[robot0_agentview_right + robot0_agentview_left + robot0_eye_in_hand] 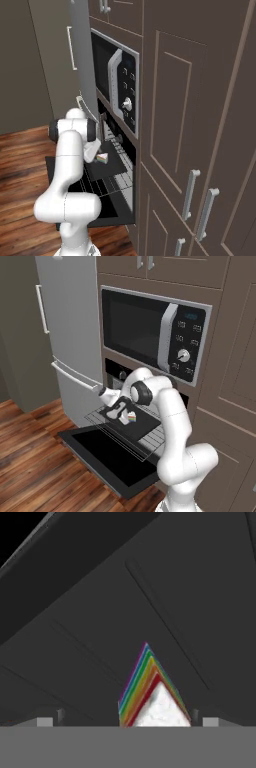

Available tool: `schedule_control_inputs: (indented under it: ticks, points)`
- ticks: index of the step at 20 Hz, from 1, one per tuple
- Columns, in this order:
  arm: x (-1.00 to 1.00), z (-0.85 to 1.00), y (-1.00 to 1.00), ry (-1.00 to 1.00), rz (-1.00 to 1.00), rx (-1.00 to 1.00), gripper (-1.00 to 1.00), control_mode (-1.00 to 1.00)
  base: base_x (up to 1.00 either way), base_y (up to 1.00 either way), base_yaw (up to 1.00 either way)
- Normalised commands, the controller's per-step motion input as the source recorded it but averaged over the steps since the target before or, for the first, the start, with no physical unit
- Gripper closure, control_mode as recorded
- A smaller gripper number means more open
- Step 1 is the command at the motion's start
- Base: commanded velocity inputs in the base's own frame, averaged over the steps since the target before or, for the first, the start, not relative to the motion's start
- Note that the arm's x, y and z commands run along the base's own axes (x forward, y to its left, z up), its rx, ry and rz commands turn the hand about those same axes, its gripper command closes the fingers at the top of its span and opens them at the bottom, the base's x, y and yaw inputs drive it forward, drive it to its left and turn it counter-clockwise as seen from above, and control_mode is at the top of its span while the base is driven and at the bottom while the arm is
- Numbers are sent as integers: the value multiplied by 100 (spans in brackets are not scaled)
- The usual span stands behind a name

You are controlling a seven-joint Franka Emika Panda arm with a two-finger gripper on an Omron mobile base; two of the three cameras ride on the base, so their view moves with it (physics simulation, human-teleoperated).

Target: Take the baked cake out of the oven and place it on the plate for cooling. Then close the oven door.

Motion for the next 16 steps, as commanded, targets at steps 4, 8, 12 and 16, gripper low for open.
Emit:
schedule_control_inputs:
  ticks: [4, 8, 12, 16]
  points:
    - [20, -20, -14, 0, 6, 3, -100, -100, 0, 0, 0]
    - [24, -14, -7, -1, 6, 3, -100, -100, 0, 0, 0]
    - [20, -16, -7, 0, 6, 3, -100, -100, 0, 0, 0]
    - [4, -18, -8, 0, 3, 3, -100, -100, 0, 0, 0]
